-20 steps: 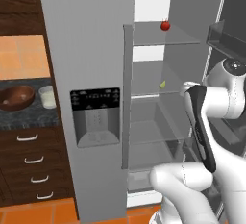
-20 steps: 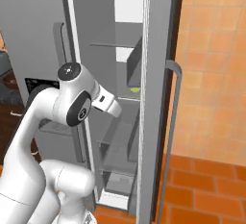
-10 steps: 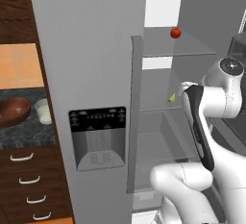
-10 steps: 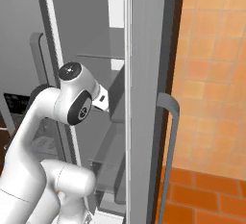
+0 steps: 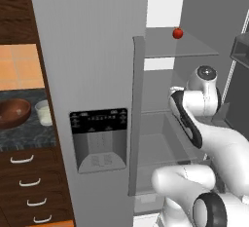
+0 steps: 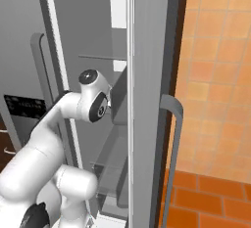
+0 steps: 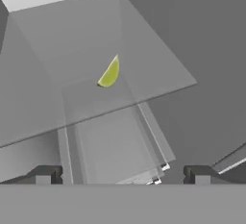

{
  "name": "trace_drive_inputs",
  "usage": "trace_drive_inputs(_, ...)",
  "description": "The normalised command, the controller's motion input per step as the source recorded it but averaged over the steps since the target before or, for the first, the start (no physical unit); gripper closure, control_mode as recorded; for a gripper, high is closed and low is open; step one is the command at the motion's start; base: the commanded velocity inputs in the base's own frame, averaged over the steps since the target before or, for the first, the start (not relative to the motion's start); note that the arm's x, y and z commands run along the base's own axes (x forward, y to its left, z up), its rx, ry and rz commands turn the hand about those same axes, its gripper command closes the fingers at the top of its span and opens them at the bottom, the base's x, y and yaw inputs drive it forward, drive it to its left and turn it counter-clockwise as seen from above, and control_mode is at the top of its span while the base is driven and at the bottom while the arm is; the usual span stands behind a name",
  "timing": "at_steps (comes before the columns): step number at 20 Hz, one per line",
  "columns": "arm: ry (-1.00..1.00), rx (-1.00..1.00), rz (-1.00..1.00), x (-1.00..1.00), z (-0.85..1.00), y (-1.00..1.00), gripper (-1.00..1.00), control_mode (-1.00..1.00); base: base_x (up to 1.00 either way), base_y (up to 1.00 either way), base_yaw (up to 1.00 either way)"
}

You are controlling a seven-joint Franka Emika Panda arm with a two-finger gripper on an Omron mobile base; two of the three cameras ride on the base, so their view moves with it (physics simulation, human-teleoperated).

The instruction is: Grab a lemon wedge from the fridge and one ice cube from the ice bowl, and put them in the glass of lemonade.

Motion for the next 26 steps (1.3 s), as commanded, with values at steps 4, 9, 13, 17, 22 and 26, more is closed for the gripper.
trace_drive_inputs(4, 0.09, 0.0, 0.0, 0.83, -0.03, -0.19, -1.0, -1.0, 0.0, 0.0, 0.0)
trace_drive_inputs(9, 0.05, 0.0, 0.01, 0.39, -0.06, 0.0, -1.0, -1.0, 0.0, 0.0, 0.0)
trace_drive_inputs(13, 0.1, 0.0, 0.0, 0.22, -0.43, 0.0, -1.0, -1.0, 0.0, 0.0, 0.0)
trace_drive_inputs(17, 0.11, 0.0, 0.0, 0.45, -0.41, 0.0, -1.0, -1.0, 0.0, 0.0, 0.0)
trace_drive_inputs(22, 0.1, 0.0, 0.0, 0.44, -0.09, 0.0, -1.0, -1.0, 0.0, 0.0, 0.0)
trace_drive_inputs(26, 0.06, 0.02, 0.0, 0.53, -0.08, -0.24, -1.0, -1.0, 0.0, 0.0, 0.0)
